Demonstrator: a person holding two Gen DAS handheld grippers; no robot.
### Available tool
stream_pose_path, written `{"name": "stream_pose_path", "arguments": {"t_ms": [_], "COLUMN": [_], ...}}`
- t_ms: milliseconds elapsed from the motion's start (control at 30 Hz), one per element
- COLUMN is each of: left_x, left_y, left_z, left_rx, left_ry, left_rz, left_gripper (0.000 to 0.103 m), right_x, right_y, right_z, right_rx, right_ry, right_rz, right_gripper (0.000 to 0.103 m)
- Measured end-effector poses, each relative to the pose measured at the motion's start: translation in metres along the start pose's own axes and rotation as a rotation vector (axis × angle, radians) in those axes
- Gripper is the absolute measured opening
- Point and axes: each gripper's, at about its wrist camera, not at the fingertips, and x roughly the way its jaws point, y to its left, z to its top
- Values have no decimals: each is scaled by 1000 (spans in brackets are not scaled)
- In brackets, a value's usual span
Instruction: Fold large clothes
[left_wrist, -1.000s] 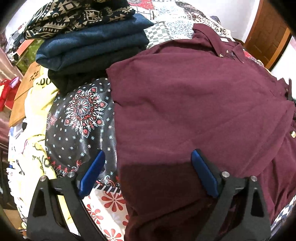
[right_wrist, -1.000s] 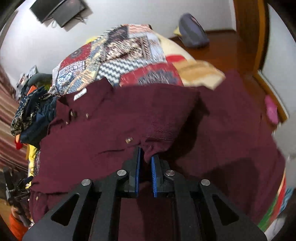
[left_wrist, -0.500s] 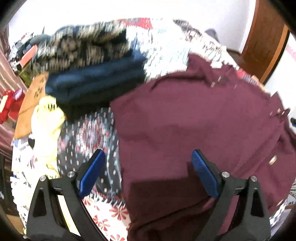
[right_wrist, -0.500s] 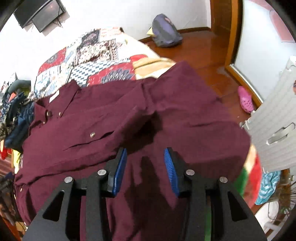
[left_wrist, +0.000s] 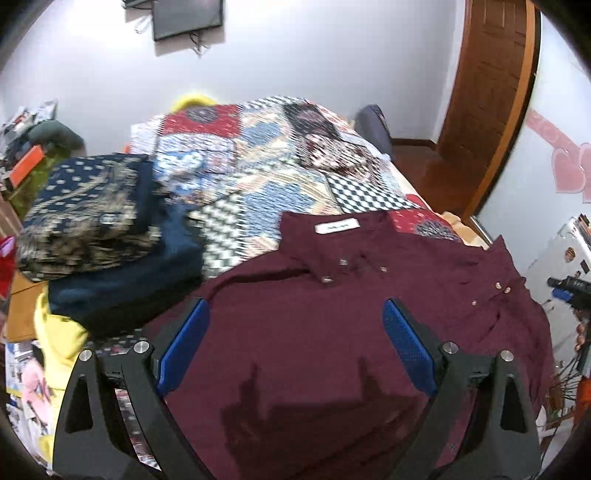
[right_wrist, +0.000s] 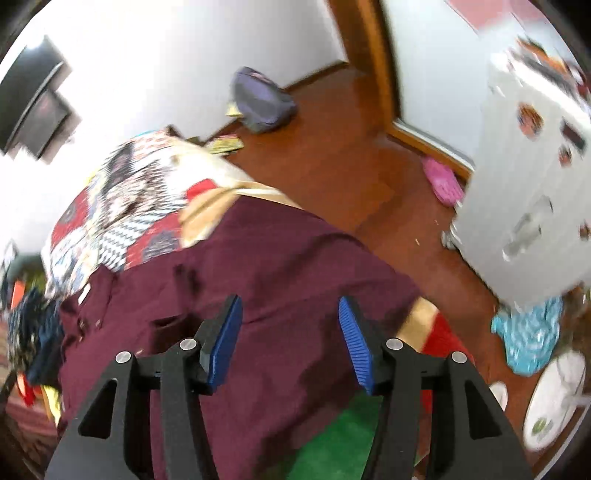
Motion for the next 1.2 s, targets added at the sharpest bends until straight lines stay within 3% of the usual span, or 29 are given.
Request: {"name": "stream_pose_path", "arguments": {"t_ms": [267, 567, 600, 700, 733, 767, 933, 1100, 1200], "left_x": [50, 73, 73, 72, 69, 68, 51, 32, 21], "left_y": [-33, -43, -44, -46, -47, -46, -42, -40, -38], "left_z": [-13, -26, -27, -29, -29, -29, -26, -24, -24], "left_rx": [14, 20, 22, 32, 38, 40, 49, 73, 75], "left_ry": [120, 186, 187, 185, 178, 173, 128, 73, 49], "left_rz": [-50, -56, -55, -47, -42, -40, -32, -13, -21], "left_gripper": [95, 95, 95, 95, 95, 95, 95, 95, 95], "right_x": [58, 87, 88, 87, 81, 76, 20, -56, -81], "right_y": [-63, -71, -70, -64, -59, -55, -18, 47, 86], "right_z": [-15, 5, 7, 12, 13, 15, 27, 32, 23], "right_rx": [221, 294, 290, 273, 265, 252, 128, -29, -143], "right_ry": [148, 104, 91, 71, 56, 39, -118, -274, -324], "right_rz": [1, 1, -12, -43, -53, -56, -49, 69, 135], "right_gripper": [51, 52, 49, 20, 12, 10, 9, 9, 9]}}
